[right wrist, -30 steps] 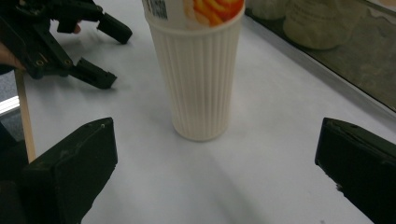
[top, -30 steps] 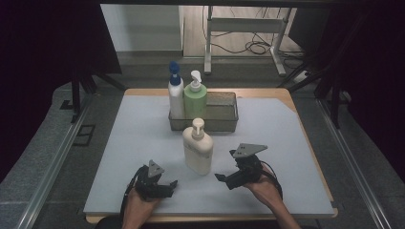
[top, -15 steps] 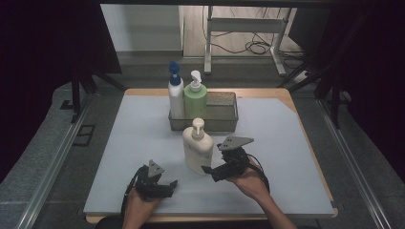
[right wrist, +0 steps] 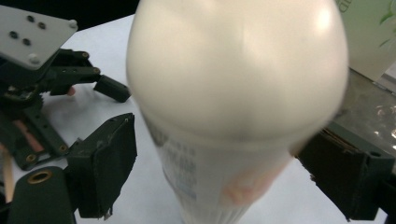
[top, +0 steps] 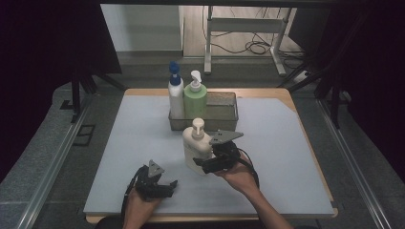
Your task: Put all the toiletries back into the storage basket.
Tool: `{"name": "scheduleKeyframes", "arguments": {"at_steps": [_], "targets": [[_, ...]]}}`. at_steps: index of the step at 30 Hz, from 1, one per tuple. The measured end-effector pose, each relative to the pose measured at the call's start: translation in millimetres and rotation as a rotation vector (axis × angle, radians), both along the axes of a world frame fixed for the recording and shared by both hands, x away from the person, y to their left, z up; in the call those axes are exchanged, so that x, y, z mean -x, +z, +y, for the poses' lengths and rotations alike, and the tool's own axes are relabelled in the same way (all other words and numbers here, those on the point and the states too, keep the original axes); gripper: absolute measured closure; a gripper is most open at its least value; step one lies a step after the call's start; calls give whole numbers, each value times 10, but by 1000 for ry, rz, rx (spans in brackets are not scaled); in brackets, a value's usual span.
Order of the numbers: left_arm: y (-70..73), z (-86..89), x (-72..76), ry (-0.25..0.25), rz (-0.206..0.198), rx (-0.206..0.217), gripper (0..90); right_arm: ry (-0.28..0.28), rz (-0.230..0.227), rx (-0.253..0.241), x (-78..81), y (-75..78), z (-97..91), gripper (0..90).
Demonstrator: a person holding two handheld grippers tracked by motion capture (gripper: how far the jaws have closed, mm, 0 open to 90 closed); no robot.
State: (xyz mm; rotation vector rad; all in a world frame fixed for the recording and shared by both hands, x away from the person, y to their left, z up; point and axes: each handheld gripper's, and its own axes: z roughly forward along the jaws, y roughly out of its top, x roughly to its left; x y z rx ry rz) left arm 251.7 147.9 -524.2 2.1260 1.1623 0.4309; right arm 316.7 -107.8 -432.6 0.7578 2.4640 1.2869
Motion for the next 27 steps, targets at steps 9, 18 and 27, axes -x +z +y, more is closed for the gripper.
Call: {"name": "scheduleKeyframes", "arguments": {"at_steps": [9,18,27], "targets": [[1,1,0,-1,0,-2,124,-29,-32,27,-37,69,147,179],[0,0,0,-1,0,-2,124,-33,-25,33,-54,56,210,323],[0,0,1,-1,-1,-2,124,-22,-3,50,-76,89,189,382]]}}
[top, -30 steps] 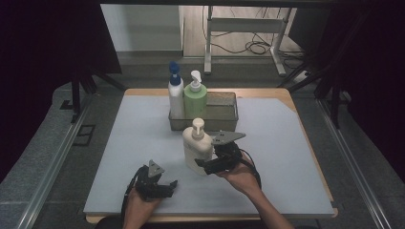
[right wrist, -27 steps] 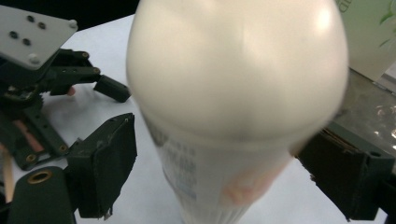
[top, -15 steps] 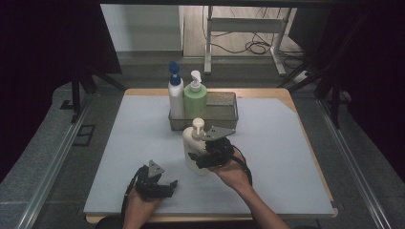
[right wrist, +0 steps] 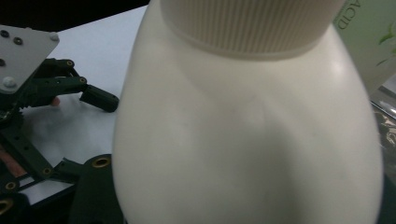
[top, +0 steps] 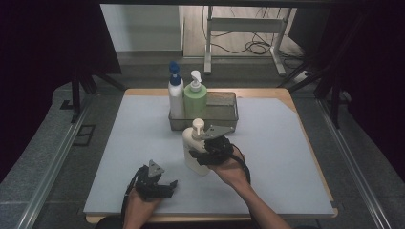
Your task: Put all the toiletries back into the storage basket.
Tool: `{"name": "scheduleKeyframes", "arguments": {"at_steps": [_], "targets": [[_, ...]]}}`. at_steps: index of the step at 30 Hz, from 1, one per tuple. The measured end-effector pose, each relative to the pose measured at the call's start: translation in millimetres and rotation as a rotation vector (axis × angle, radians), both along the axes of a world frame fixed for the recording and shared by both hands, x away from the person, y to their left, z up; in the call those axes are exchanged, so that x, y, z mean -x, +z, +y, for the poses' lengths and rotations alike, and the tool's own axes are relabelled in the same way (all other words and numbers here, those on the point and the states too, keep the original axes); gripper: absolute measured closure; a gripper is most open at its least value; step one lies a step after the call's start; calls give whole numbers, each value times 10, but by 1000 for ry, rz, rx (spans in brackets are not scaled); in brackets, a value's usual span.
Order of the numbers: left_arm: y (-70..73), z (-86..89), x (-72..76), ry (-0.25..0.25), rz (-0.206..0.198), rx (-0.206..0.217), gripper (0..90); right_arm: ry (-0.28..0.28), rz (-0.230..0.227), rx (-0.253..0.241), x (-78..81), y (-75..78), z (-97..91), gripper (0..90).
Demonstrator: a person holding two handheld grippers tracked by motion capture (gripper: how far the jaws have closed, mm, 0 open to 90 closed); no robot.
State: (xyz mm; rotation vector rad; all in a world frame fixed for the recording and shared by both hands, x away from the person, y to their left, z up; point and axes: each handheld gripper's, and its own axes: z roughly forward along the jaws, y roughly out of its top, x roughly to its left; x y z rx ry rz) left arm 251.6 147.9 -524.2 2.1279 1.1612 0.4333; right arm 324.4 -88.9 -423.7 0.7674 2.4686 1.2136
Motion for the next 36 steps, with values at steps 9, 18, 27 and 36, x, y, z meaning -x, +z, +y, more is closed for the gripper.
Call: {"name": "scheduleKeyframes", "arguments": {"at_steps": [9,18,27,36], "targets": [[-1,0,0,0,-1,0,124,14,19,2,-27,71,-46,387],[-1,0,-1,0,-2,0,124,2,7,-6,-72,210,-170,389],[-1,0,-1,0,-1,0,124,-18,-17,-9,-136,355,-280,389],[-2,0,-2,1,0,2,123,-50,-34,-13,-224,520,-406,390]]}}
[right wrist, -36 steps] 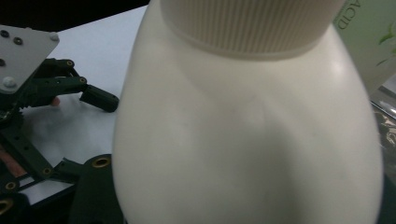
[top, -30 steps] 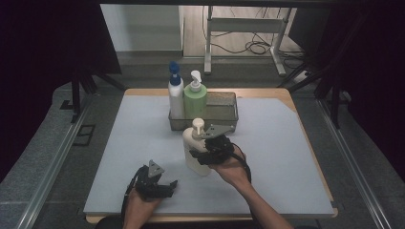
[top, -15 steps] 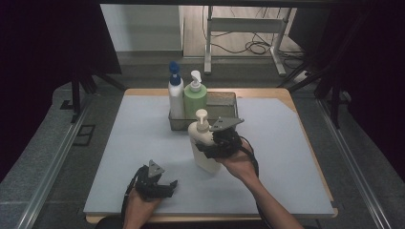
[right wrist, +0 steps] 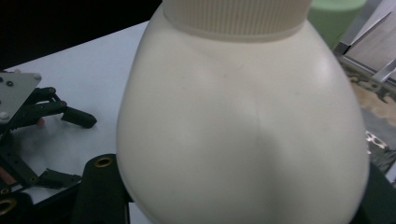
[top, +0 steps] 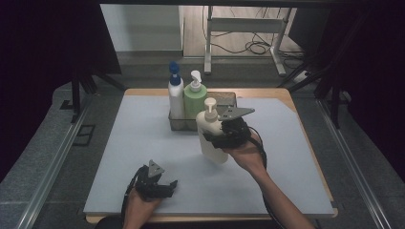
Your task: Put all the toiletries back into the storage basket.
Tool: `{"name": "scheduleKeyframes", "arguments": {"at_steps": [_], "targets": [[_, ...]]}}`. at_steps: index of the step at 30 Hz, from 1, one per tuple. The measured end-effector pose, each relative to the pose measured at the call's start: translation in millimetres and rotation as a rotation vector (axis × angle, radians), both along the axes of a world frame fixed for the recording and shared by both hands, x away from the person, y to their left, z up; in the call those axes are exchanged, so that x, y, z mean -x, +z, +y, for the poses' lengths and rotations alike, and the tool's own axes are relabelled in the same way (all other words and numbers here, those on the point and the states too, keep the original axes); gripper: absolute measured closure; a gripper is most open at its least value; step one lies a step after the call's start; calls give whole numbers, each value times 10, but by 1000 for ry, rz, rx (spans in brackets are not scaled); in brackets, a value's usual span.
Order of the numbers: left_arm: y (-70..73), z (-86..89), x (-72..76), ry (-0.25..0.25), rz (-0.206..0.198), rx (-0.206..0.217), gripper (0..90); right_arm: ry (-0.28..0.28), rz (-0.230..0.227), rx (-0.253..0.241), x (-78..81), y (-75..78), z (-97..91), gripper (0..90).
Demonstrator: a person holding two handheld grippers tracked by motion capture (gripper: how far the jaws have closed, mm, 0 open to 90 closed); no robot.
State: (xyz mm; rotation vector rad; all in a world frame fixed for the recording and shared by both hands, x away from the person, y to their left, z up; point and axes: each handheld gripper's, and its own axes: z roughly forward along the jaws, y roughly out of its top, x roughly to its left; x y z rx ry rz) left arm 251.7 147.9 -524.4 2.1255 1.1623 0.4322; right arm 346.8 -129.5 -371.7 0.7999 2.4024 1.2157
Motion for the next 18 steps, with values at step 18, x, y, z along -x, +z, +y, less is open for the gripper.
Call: {"name": "scheduleKeyframes", "arguments": {"at_steps": [18], "targets": [[1,1,0,0,3,1,123,-86,-28,-17,-218,272,-217,391]]}}
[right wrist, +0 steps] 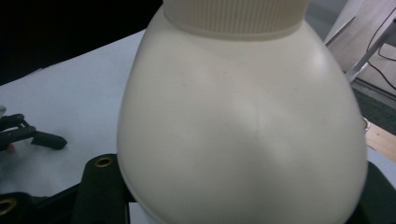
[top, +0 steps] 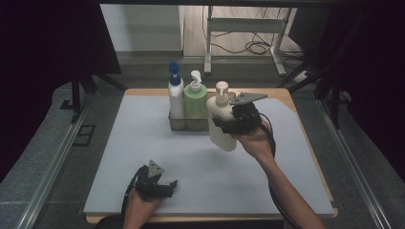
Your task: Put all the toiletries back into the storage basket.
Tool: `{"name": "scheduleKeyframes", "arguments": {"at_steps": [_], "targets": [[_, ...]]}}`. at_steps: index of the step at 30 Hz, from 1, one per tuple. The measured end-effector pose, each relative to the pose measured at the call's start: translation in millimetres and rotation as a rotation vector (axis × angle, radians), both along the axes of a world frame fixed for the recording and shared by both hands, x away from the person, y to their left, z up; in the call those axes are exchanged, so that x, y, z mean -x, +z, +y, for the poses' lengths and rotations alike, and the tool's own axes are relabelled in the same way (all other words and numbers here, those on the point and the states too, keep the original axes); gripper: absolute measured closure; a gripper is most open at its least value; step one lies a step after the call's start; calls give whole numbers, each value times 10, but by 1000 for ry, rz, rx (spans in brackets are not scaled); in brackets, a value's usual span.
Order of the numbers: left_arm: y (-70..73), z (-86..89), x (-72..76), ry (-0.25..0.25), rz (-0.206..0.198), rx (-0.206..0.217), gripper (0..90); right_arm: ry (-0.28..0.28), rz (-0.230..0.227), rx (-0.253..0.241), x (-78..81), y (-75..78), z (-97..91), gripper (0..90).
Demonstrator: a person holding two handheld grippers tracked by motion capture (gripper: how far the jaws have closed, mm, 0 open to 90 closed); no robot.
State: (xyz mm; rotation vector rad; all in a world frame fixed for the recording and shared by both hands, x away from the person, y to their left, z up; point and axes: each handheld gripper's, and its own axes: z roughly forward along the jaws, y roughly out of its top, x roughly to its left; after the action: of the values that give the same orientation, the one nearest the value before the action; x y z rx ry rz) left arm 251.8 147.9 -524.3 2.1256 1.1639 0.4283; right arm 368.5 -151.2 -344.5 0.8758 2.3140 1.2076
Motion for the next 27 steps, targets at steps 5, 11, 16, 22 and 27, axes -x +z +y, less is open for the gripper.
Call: {"name": "scheduleKeyframes", "arguments": {"at_steps": [5,11,16,22,27], "targets": [[0,0,0,0,0,0,123,-30,-4,-6,-72,51,-58,391],[0,0,0,0,0,0,123,-62,-7,-13,-173,77,-95,392],[0,0,0,0,0,0,123,-81,-10,-22,-268,87,-88,392],[-1,0,0,0,-1,0,123,-104,-18,-33,-366,100,-76,392],[-1,0,0,0,-1,0,123,-122,-26,-36,-452,120,-62,392]]}}
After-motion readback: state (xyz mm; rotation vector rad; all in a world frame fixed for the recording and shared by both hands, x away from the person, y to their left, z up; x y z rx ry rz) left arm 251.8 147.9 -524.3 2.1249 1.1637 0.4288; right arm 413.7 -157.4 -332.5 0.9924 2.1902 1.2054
